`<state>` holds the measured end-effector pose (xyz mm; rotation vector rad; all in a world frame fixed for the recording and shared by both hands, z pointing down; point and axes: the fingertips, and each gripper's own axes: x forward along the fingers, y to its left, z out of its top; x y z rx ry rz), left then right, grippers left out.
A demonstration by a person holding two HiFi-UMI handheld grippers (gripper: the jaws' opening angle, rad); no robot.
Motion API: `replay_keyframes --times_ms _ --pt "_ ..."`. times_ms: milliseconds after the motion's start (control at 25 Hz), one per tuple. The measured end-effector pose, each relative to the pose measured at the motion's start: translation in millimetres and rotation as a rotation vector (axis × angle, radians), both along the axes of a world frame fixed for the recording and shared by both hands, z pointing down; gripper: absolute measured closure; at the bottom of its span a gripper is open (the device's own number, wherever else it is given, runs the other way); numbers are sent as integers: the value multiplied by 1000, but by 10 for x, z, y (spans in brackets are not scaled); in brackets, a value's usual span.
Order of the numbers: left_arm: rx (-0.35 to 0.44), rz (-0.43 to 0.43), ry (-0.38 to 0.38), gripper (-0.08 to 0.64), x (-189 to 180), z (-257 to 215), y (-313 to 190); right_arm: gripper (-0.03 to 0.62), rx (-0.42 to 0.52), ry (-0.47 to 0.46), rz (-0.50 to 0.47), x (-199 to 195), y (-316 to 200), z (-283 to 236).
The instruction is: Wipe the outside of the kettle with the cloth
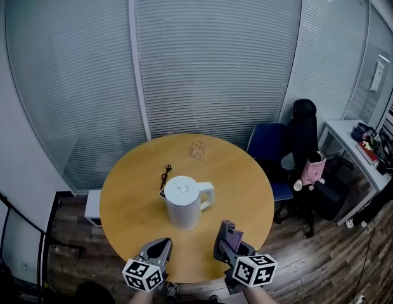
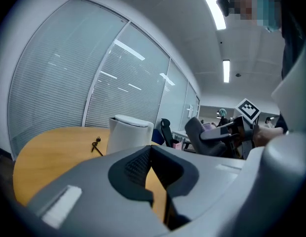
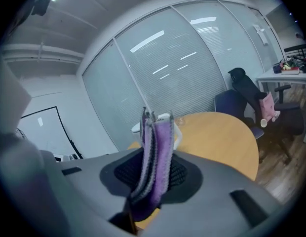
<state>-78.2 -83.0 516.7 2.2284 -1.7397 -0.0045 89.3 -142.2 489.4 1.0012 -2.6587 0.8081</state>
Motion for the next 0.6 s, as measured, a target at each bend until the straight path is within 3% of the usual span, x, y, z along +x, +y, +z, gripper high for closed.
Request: replay_keyframes --times_ms 600 --pt "-28 -68 -20 549 565 180 348 500 -1 28 -82 320 197 260"
